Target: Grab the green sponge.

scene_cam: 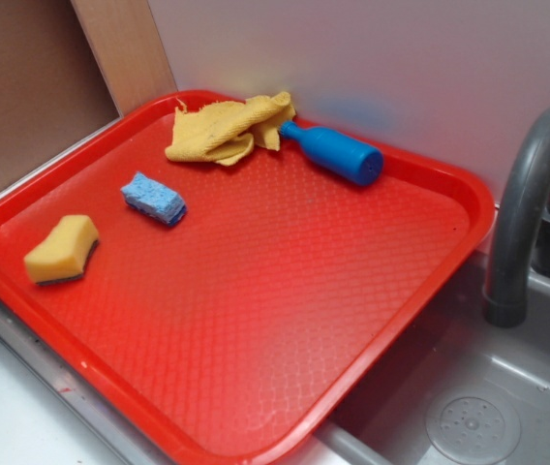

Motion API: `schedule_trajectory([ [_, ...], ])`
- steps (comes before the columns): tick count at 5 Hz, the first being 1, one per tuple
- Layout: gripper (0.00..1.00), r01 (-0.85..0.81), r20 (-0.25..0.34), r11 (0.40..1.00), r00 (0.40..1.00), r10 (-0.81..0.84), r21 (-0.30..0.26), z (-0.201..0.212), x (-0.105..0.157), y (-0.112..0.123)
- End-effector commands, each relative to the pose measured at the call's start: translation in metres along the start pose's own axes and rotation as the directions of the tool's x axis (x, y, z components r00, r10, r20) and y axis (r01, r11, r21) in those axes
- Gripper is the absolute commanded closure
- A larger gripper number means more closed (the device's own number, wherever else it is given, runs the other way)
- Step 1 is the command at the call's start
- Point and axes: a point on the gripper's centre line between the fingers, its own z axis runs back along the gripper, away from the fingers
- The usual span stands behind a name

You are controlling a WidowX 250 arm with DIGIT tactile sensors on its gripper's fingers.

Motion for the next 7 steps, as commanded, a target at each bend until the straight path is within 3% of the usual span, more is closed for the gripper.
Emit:
schedule_trajectory([
  [1,0.00,-0.025,0.003,1.000,1.000,0.025,-0.011,0.002,0.006,-0.003],
  [2,0.00,-0.152,-0.044,0.987,0.988,0.150,-0.047,-0.010,0.008,-0.006],
  [3,0.00,-0.259,-0.130,0.960,0.961,0.246,-0.102,-0.040,0.012,-0.010],
  [4,0.00,-0.290,-0.193,0.948,0.945,0.263,-0.128,-0.062,0.011,-0.014],
  [5,0.00,-0.277,-0.225,0.949,0.944,0.240,-0.149,-0.084,0.014,-0.021],
  [7,0.00,-0.256,-0.275,0.956,0.938,0.211,-0.139,-0.128,0.026,-0.038],
])
